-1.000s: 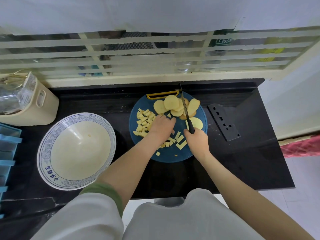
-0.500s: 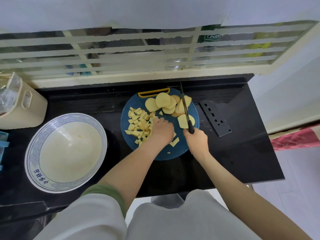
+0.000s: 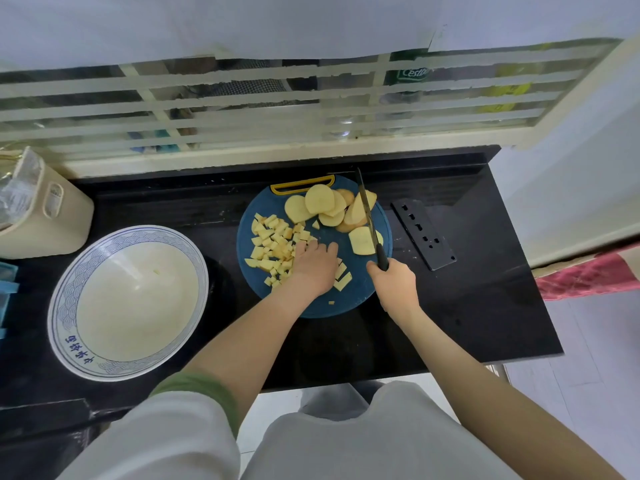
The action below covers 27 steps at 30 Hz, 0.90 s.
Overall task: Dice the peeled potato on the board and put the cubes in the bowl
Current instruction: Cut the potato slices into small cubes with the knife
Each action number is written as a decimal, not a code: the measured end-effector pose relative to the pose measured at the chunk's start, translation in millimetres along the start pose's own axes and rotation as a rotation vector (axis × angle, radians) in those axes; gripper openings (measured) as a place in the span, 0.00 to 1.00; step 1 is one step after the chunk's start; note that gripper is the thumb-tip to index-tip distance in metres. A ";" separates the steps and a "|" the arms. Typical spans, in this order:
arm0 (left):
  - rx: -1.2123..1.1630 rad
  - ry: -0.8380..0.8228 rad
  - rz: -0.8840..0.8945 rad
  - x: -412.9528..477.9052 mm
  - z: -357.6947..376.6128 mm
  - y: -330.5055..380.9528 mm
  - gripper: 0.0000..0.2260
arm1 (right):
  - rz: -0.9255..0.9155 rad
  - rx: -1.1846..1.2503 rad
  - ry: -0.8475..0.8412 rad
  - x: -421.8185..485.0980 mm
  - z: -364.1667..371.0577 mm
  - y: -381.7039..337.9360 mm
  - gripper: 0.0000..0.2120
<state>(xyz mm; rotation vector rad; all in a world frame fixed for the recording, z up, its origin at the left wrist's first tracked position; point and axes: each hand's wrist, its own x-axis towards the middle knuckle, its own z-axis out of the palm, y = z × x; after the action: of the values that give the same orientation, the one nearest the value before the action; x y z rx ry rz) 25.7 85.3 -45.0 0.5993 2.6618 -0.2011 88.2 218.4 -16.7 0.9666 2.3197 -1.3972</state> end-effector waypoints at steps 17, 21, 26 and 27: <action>0.125 -0.034 -0.036 0.8 -5.9 8.9 0.18 | -0.013 -0.005 -0.038 -5.3 -3.0 8.1 0.11; 0.155 0.014 -0.005 -4.0 -2.9 1.4 0.21 | -0.021 -0.010 -0.045 -6.1 -0.9 9.5 0.12; 0.198 0.074 0.006 -10.2 -5.8 0.9 0.15 | -0.013 -0.018 -0.050 -4.8 2.0 10.5 0.12; 0.194 0.114 0.008 -11.2 -7.0 3.4 0.14 | -0.012 -0.017 -0.047 -4.5 1.7 10.5 0.12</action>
<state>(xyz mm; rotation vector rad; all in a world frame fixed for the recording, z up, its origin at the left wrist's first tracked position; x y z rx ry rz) 34.0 85.6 -34.1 0.7013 2.7694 -0.4390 98.4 218.4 -22.4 0.9062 2.3036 -1.3871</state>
